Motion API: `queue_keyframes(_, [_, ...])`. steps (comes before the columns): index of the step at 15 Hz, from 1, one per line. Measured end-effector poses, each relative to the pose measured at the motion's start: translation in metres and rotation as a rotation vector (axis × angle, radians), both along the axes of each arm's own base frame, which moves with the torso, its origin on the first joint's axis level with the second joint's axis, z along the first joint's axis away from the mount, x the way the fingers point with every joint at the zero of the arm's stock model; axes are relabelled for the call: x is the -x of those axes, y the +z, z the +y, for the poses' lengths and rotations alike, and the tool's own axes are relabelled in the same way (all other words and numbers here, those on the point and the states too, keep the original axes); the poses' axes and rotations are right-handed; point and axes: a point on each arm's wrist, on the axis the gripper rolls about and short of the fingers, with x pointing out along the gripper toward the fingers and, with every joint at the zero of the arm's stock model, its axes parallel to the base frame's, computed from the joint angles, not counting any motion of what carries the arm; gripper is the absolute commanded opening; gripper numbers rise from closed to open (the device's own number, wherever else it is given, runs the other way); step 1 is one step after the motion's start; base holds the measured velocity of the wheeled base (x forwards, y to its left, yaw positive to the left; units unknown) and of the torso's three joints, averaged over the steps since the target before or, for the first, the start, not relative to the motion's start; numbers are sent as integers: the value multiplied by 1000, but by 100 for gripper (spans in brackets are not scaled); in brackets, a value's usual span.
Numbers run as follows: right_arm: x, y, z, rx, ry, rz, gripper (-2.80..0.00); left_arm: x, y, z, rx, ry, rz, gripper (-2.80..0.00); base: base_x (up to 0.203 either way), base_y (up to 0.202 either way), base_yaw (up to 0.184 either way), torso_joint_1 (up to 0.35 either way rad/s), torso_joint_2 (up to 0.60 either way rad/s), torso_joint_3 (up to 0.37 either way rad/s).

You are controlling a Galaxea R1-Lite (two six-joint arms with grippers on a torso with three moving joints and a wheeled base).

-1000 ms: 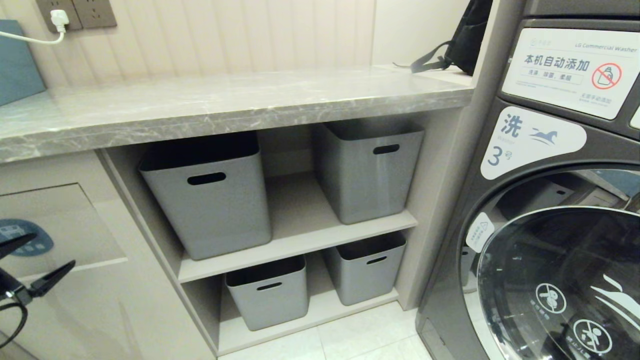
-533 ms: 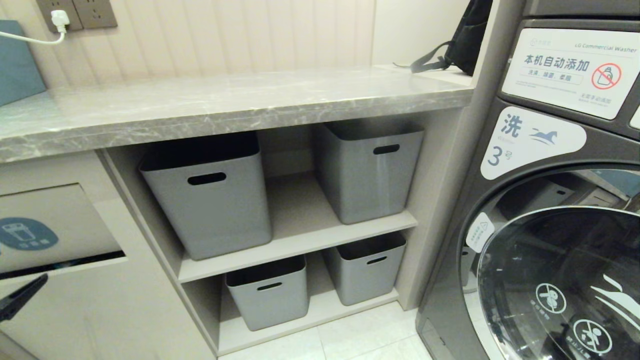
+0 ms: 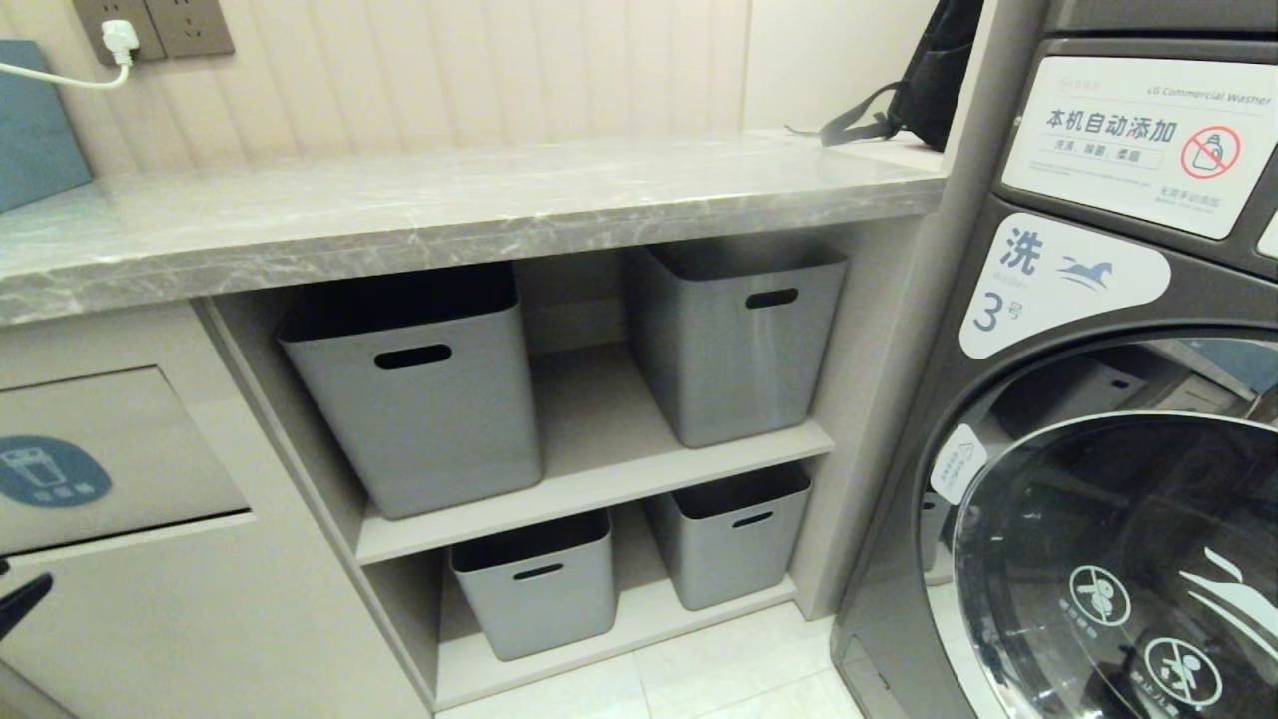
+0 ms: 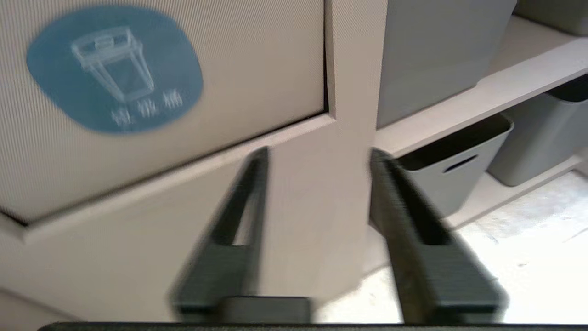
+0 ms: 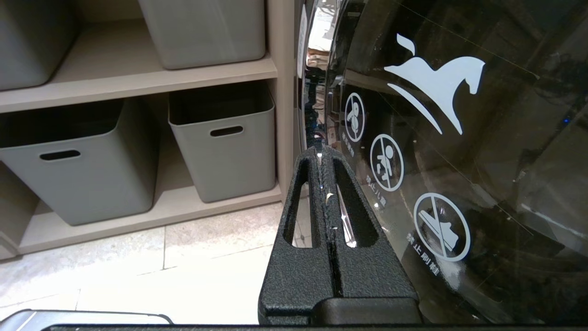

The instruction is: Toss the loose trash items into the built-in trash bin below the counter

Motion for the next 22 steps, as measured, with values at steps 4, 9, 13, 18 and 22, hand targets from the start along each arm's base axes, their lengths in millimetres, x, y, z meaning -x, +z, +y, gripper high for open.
queue_keyframes(4, [0,0,0,0,0,0,-280,10,7,-8,80,43,43,-280,0,0,0,0,0,0])
queue_keyframes(9, [0,0,0,0,0,0,-280,29,26,-30,182,165,84,-280,0,0,0,0,0,0])
queue_keyframes(13, [0,0,0,0,0,0,-280,21,51,-61,147,357,91,-280,0,0,0,0,0,0])
queue_keyframes(18, [0,0,0,0,0,0,-280,-14,83,-136,40,309,6,-280,0,0,0,0,0,0])
queue_keyframes(22, [0,0,0,0,0,0,-280,-3,110,-189,26,221,-106,-280,0,0,0,0,0,0])
